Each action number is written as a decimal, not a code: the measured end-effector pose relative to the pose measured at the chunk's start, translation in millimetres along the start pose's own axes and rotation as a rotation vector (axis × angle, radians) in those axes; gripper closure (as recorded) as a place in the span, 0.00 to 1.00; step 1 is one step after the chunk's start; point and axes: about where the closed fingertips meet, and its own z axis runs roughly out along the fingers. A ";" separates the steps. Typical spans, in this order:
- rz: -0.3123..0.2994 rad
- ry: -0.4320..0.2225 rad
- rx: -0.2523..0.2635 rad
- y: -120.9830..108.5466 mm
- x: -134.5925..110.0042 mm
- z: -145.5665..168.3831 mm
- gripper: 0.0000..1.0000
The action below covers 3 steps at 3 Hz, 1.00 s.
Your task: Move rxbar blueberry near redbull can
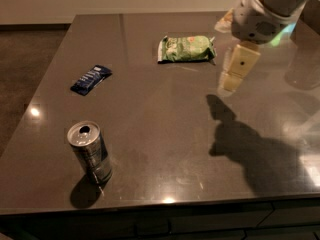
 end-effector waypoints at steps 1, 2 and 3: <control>-0.067 -0.094 -0.028 -19.8 -44.4 31.3 0.00; -0.108 -0.150 -0.033 -31.1 -85.6 59.6 0.00; -0.126 -0.187 -0.033 -40.1 -125.5 91.5 0.00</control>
Offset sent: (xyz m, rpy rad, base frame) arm 0.0785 0.1608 -0.0291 0.1725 -0.0557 0.1983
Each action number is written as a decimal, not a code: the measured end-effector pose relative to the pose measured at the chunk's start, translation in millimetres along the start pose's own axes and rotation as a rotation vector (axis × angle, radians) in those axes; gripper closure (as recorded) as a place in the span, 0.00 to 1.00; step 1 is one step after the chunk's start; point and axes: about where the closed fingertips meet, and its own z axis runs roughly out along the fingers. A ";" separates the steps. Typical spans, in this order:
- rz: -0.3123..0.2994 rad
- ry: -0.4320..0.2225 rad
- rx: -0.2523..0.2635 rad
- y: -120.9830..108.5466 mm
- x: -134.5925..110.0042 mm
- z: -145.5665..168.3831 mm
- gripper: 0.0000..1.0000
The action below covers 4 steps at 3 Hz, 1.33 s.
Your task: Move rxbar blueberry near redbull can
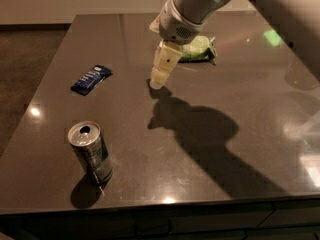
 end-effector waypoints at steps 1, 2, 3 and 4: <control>0.011 -0.027 -0.017 -7.8 -26.0 41.8 0.00; 0.069 -0.050 -0.081 -19.1 -57.1 103.1 0.00; 0.104 -0.066 -0.126 -23.4 -77.0 138.5 0.00; 0.128 -0.101 -0.172 -21.9 -104.3 169.2 0.00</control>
Offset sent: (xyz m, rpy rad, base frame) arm 0.0538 0.1398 -0.0741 0.0714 0.1603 -0.0226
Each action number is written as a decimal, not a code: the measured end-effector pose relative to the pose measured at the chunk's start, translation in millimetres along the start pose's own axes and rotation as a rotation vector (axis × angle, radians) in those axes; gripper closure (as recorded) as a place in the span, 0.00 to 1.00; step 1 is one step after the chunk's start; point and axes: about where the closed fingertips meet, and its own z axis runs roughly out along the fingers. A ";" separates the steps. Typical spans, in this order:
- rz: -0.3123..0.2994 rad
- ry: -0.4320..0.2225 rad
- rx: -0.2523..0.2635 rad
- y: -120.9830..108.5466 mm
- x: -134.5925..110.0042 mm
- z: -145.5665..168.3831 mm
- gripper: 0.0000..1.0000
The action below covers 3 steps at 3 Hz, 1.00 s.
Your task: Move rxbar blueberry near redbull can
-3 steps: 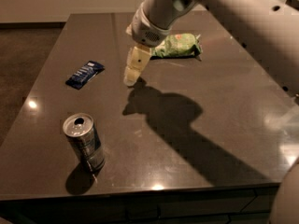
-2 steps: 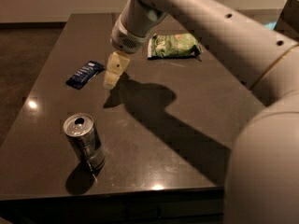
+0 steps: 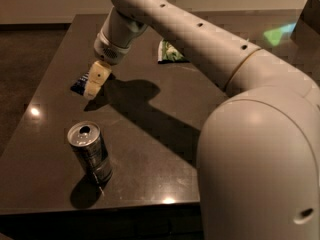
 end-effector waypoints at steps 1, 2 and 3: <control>0.021 -0.015 -0.026 -3.5 -11.0 19.1 0.00; 0.039 -0.022 -0.046 -8.7 -14.7 28.8 0.12; 0.048 -0.029 -0.051 -14.7 -11.6 27.5 0.36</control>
Offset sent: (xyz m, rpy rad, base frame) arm 0.0209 0.0320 -0.0135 0.0344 0.0867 -0.0152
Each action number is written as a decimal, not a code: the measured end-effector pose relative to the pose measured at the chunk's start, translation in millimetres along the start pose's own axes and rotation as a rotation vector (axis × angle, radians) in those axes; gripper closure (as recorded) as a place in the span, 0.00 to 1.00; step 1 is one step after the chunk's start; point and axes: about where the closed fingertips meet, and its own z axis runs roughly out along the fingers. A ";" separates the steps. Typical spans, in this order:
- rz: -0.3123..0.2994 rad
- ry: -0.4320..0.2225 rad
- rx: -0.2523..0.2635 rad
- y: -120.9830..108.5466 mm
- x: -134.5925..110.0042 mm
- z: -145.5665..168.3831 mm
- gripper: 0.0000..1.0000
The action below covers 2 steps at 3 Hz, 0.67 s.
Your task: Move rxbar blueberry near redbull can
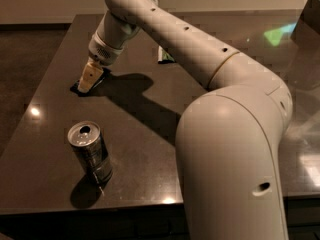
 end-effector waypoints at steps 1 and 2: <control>-0.010 0.016 0.021 -8.9 15.2 -8.0 0.66; -0.024 0.036 0.037 -13.1 29.8 -13.4 0.90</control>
Offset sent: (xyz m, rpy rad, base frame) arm 0.0185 -0.0542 -0.0064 -0.0581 -0.0773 -0.0098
